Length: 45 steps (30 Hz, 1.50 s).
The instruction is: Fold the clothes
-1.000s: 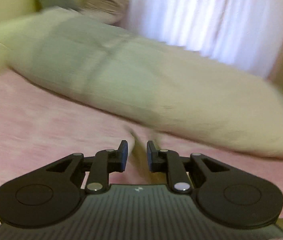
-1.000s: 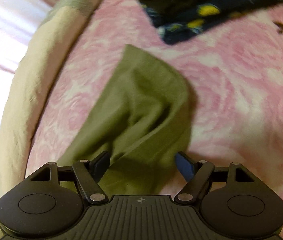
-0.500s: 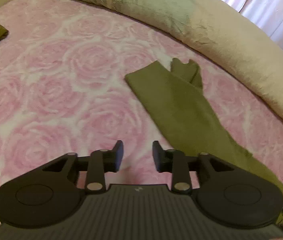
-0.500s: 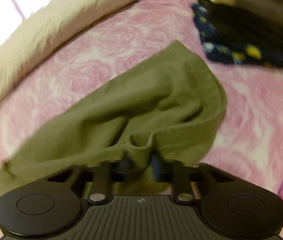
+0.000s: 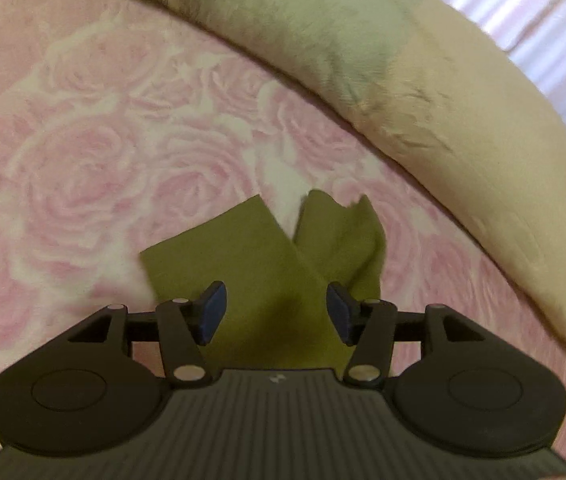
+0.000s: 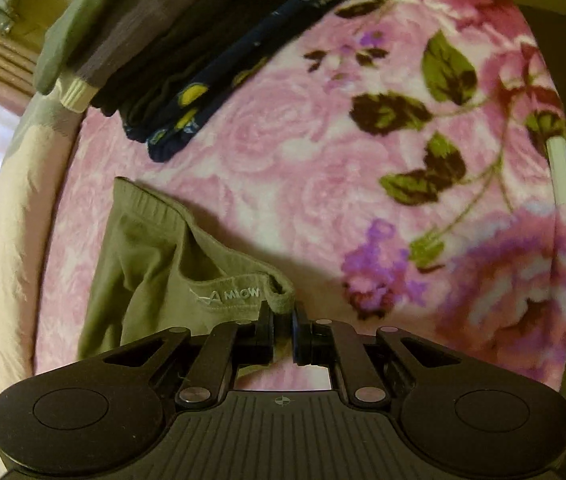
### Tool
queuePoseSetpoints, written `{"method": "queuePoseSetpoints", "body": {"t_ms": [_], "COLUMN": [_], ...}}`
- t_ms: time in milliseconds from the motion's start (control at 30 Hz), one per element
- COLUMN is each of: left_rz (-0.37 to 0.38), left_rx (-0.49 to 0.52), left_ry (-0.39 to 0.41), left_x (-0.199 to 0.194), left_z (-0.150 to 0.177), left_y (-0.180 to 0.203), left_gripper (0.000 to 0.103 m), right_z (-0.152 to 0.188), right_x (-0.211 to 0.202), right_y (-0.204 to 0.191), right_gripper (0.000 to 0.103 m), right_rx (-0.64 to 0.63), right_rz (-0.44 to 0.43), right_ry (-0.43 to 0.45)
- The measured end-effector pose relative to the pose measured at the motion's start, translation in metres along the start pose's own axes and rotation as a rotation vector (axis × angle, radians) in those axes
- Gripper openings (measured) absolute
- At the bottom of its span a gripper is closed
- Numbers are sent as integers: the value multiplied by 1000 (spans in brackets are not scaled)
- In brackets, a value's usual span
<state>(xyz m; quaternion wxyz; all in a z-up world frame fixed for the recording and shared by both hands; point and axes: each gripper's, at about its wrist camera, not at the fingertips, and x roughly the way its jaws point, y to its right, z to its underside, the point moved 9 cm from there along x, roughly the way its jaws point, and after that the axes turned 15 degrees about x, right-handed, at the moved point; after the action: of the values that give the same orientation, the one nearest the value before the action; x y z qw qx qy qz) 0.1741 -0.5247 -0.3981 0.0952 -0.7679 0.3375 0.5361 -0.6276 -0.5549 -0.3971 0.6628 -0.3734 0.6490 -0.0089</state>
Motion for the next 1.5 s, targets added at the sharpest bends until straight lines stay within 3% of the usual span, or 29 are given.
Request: {"method": "queuePoseSetpoints", "body": {"t_ms": [133, 167, 200, 267, 400, 533, 667, 767, 867, 1000, 1100, 1267, 1333, 1433, 1500], "left_rz": [0, 13, 24, 36, 100, 176, 137, 51, -35, -138, -150, -73, -69, -110, -159], "left_rx": [-21, -5, 14, 68, 91, 52, -18, -26, -93, -134, -118, -44, 16, 87, 61], "left_ry": [-59, -64, -70, -84, 11, 141, 222, 189, 102, 12, 43, 200, 226, 111, 17], "left_x": [32, 38, 42, 45, 2, -88, -188, -228, -225, -191, -186, -221, -229, -210, -199], "left_z": [-10, -10, -10, -6, -7, -1, 33, 81, 146, 220, 233, 207, 204, 226, 244], "left_y": [6, 9, 12, 15, 5, -37, -108, -158, -201, -235, -238, -227, -223, -233, -251], "left_gripper": [50, 43, 26, 0, 0, 0, 0, 0, 0, 0, 0, 0, 1, 2, 3], "right_z": [5, 5, 5, 4, 0, -15, -28, -26, -17, -10, -9, -8, -8, -8, -7], "right_x": [5, 8, 8, 7, -2, -23, -43, -54, -53, -43, -42, -44, -46, -46, -39], "right_y": [3, 6, 8, 10, 2, -10, -15, -11, 8, 42, 52, 59, 60, 64, 72], "right_gripper": [7, 7, 7, 7, 7, 6, 6, 6, 6, 6, 6, 6, 6, 6, 7], "right_rx": [11, 23, 32, 28, -15, -80, -141, -195, -223, -233, -263, -315, -336, -363, -359], "right_rz": [5, 8, 9, 8, -9, -67, -89, -82, -40, 47, 70, 104, 118, 145, 181], "right_ry": [13, 12, 10, 12, 11, 21, 16, -13, -52, -72, -77, -79, -78, -79, -92]}}
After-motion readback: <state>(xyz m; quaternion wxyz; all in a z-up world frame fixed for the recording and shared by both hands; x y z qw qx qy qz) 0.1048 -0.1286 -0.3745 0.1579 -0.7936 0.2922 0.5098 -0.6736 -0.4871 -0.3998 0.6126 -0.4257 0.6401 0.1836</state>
